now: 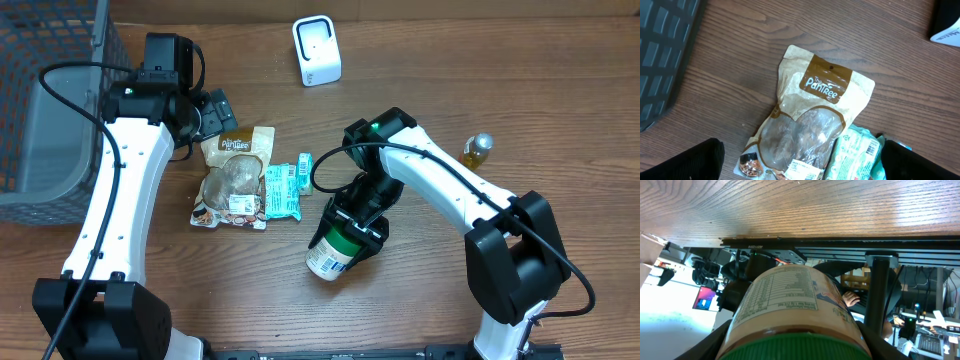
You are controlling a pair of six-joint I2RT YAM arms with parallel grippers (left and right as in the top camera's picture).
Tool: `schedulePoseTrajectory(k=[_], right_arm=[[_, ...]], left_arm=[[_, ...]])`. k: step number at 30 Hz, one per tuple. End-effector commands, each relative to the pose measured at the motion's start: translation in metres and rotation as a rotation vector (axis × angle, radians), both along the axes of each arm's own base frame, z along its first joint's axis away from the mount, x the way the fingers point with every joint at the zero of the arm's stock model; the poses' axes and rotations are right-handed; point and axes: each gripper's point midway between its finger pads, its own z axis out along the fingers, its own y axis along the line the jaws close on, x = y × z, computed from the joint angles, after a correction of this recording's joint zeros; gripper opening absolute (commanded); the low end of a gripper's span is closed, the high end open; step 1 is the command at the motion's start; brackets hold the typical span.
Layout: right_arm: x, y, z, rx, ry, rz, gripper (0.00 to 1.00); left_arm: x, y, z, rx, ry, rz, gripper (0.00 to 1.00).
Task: Scan the item barcode
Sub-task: 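Hold the tilted jar above the table with the right gripper, then carry the jar to the white scanner with the right gripper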
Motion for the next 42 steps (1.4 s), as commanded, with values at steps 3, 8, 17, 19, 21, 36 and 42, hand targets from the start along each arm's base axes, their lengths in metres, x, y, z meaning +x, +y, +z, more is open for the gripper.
schedulePoseTrajectory(k=[3,8,17,19,21,36,42], right_arm=[[0.003,0.007,0.009,0.042,-0.010,-0.007,0.39],[0.005,0.005,0.007,0.033,-0.025,-0.001,0.39],[0.005,0.002,0.004,0.013,-0.037,0.009,0.39],[0.005,0.002,0.004,0.013,-0.037,0.009,0.39],[0.005,0.002,0.004,0.014,-0.038,0.009,0.39],[0.054,-0.021,-0.043,-0.162,-0.379,0.108,0.38],[0.099,-0.021,-0.058,-0.215,-0.605,0.112,0.33]], left_arm=[[0.002,0.000,0.007,0.006,-0.018,-0.002,0.99],[0.002,0.000,0.007,0.006,-0.018,-0.002,0.99],[0.002,0.000,0.007,0.006,-0.018,-0.002,1.00],[0.002,0.000,0.007,0.006,-0.018,-0.002,1.00],[0.002,0.000,0.007,0.006,-0.018,-0.002,0.99],[0.002,0.000,0.007,0.006,-0.018,-0.002,1.00],[0.002,0.000,0.007,0.006,-0.018,-0.002,0.99]])
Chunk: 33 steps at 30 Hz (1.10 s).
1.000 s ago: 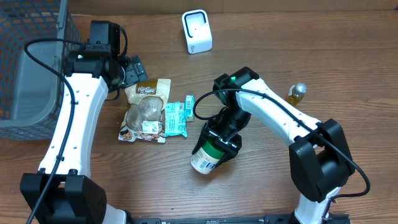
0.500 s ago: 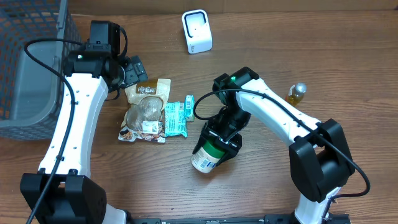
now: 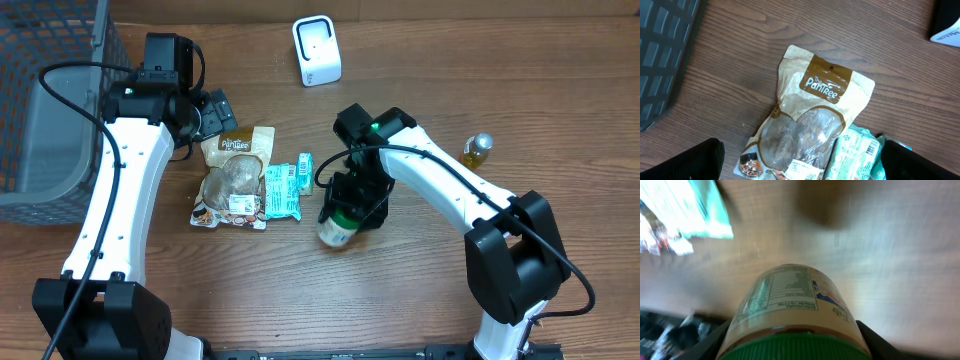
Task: Scan the item barcode
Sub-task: 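Carry the jar to the white scanner with the right gripper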
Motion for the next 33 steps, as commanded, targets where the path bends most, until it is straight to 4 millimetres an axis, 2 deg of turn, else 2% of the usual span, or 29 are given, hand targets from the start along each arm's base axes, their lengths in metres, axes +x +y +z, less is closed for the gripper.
schedulePoseTrajectory(k=[1,2,4,5,7,10,12,19,22,28,33], right_arm=[[0.031,-0.004,-0.003,-0.050,-0.160,0.010,0.35],[0.037,-0.003,-0.003,-0.050,-0.184,0.009,0.40],[0.049,-0.002,-0.003,-0.036,-0.247,0.045,0.41],[0.060,0.001,-0.002,0.006,-0.325,0.137,0.38],[0.068,0.000,-0.001,0.032,-0.375,0.213,0.36],[0.084,-0.008,0.013,0.050,-0.422,0.243,0.30],[0.095,-0.016,0.032,0.047,-0.432,0.210,0.25],[0.138,-0.032,0.133,0.043,-0.618,0.142,0.25],[0.154,-0.034,0.157,0.002,-0.725,0.132,0.25],[0.197,-0.025,0.166,-0.021,-0.902,0.110,0.25],[0.244,-0.014,0.154,-0.041,-1.023,0.072,0.24]], left_arm=[[0.002,0.000,0.007,0.006,-0.018,-0.002,0.99],[0.002,0.000,0.007,0.006,-0.018,-0.002,1.00],[0.002,0.000,0.007,0.006,-0.018,-0.002,1.00],[0.002,0.000,0.007,0.006,-0.018,-0.002,1.00],[0.002,0.000,0.007,0.006,-0.018,-0.002,0.99],[0.002,0.000,0.007,0.006,-0.018,-0.002,1.00],[0.002,0.000,0.007,0.006,-0.018,-0.002,1.00],[0.002,0.000,0.007,0.006,-0.018,-0.002,1.00],[0.002,0.000,0.007,0.006,-0.018,-0.002,1.00],[0.002,0.000,0.007,0.006,-0.018,-0.002,0.99],[0.002,0.000,0.007,0.006,-0.018,-0.002,0.99]])
